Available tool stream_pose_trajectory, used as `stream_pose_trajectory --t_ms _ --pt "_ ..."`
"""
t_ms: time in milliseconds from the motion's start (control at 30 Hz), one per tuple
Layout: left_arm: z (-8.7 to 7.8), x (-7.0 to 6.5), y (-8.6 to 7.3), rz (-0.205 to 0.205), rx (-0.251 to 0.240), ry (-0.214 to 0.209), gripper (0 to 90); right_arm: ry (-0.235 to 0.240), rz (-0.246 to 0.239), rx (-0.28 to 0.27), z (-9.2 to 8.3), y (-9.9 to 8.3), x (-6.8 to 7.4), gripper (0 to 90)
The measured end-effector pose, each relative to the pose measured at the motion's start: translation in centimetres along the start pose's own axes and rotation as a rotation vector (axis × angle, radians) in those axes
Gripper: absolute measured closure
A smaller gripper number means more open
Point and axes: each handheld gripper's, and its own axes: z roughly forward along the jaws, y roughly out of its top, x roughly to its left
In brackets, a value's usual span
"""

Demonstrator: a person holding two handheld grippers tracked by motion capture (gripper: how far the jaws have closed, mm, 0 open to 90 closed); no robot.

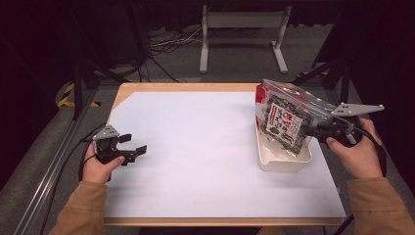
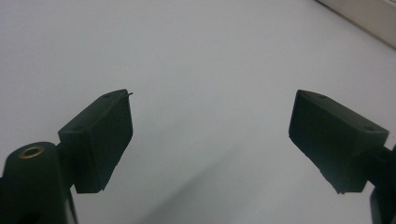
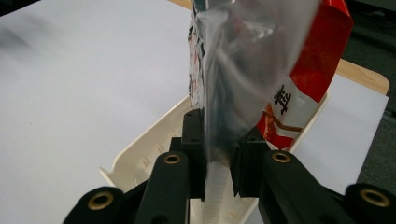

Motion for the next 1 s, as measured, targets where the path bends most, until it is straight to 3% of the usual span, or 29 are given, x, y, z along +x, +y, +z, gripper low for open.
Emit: stream_pose_trajectory --t_ms 200,433,633,800,900,933,1000 --pt "0.2 -0.2 0.1 0.006 0.001 -0.004 14.5 -0.004 -0.010 0.021 0.9 -0.2 -0.2 77.5" --pt "0.2 -0.3 0.2 0.010 -0.001 -0.007 14.5 0.013 0.056 -0.012 1.4 -2.1 -0.3 77.3" --pt "0.4 -0.3 0.2 0.009 0.003 -0.008 14.3 0.034 0.089 -0.076 1.1 -3.9 -0.9 76.8" --pt "0.2 -0.3 0.0 0.001 -0.001 -0.006 14.0 0.041 0.129 -0.145 1.1 -4.0 -1.4 75.3" --pt "0.0 -0.3 -0.1 0.006 -0.002 0.001 11.9 0.019 0.128 -0.177 0.9 -3.9 -1.4 67.8" --pt "-0.1 -0.5 -0.3 0.002 -0.005 0.003 11.5 0.019 0.141 -0.240 0.7 -4.1 -1.3 51.1" --pt "-0.2 -0.8 -0.4 0.008 -0.003 0.002 11.0 0.012 0.146 -0.273 0.4 -4.5 -1.1 45.3"
